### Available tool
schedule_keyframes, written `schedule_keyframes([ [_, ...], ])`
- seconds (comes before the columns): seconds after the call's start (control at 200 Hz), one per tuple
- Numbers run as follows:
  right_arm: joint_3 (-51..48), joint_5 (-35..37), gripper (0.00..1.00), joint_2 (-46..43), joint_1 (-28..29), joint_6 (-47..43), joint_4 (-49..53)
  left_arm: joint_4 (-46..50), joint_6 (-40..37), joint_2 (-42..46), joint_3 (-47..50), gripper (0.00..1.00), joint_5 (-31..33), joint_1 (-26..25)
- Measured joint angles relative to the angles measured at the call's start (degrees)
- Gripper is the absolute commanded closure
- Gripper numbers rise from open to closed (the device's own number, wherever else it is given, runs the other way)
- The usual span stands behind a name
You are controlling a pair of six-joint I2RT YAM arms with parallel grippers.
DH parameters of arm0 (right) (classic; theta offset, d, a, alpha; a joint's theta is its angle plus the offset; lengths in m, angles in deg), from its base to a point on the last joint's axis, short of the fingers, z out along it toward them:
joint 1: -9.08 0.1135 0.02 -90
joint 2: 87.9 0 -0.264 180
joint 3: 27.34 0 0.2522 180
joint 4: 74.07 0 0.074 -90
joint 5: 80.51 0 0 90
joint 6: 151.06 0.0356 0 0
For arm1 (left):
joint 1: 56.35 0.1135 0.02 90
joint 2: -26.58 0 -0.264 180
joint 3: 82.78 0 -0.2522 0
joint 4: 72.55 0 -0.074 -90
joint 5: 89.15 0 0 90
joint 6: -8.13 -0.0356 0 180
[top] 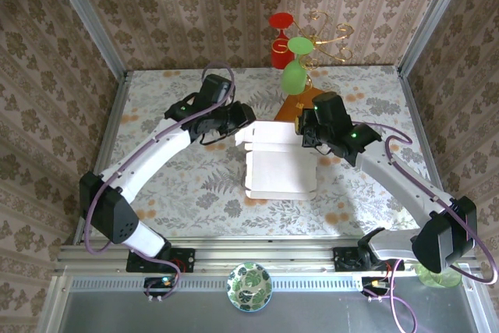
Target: Fold the paper box
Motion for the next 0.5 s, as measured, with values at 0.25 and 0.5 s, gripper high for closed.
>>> schedule_keyframes([
  [0.25, -0.09, -0.04, 1.0, 0.02, -0.11, -0.02, -1.16, -0.83, 0.02, 0.0, 0.26, 0.63, -0.24, -0.76],
  [0.5, -1.68, -0.52, 1.0, 0.02, -0.09, -0.24, -3.41, -2.99, 0.94, -1.05, 0.28, 0.63, -0.85, -1.49],
])
